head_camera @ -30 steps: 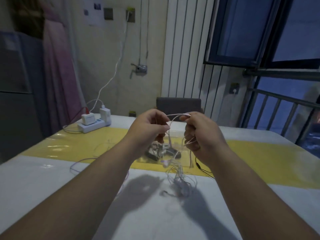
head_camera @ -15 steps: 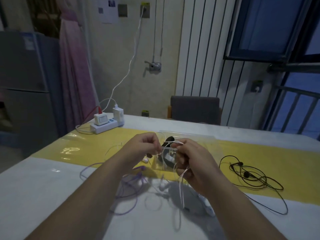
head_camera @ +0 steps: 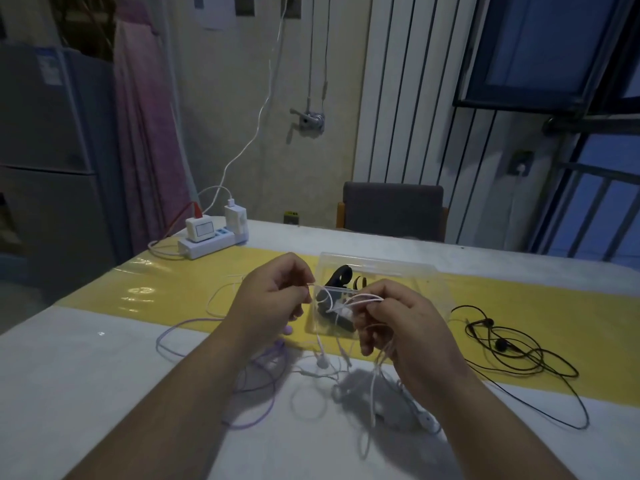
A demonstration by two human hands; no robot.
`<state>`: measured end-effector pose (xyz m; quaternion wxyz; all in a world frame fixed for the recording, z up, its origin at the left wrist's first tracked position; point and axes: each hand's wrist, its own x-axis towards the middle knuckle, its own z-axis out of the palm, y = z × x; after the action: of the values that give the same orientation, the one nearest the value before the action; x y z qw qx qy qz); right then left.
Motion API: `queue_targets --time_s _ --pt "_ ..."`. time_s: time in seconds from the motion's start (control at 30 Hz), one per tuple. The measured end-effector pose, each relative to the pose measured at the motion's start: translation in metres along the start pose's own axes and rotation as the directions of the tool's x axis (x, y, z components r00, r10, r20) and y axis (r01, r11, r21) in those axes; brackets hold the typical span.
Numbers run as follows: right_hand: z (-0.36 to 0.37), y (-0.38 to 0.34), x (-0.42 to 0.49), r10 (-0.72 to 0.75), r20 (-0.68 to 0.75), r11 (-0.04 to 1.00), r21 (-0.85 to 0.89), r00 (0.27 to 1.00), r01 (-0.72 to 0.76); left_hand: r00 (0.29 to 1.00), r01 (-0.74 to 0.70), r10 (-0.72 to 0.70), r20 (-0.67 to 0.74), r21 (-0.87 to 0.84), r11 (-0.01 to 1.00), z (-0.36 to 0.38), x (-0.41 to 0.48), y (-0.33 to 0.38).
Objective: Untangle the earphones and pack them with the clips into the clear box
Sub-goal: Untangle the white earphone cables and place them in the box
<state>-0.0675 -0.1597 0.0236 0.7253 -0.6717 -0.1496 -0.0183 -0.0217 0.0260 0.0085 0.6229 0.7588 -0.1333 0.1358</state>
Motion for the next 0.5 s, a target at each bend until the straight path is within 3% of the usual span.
queue_targets --time_s 0.1,0.27,0.5 --pt "-0.0009 -0.0028 -0.0016 0.019 -0.043 0.999 0.047 0.999 -0.017 0.999 0.042 -0.042 -0.01 -0.043 0.998 -0.0064 0.0 0.0011" --pt "-0.003 -0.0045 -0.0031 -0.001 -0.091 0.992 0.126 0.996 0.012 0.982 0.09 -0.078 -0.171 0.066 0.994 -0.0065 0.0022 0.007" --pt "-0.0015 -0.0061 -0.0052 -0.009 -0.107 0.989 0.143 0.994 0.025 0.993 0.083 -0.061 -0.098 0.242 0.967 -0.0111 0.0048 0.003"
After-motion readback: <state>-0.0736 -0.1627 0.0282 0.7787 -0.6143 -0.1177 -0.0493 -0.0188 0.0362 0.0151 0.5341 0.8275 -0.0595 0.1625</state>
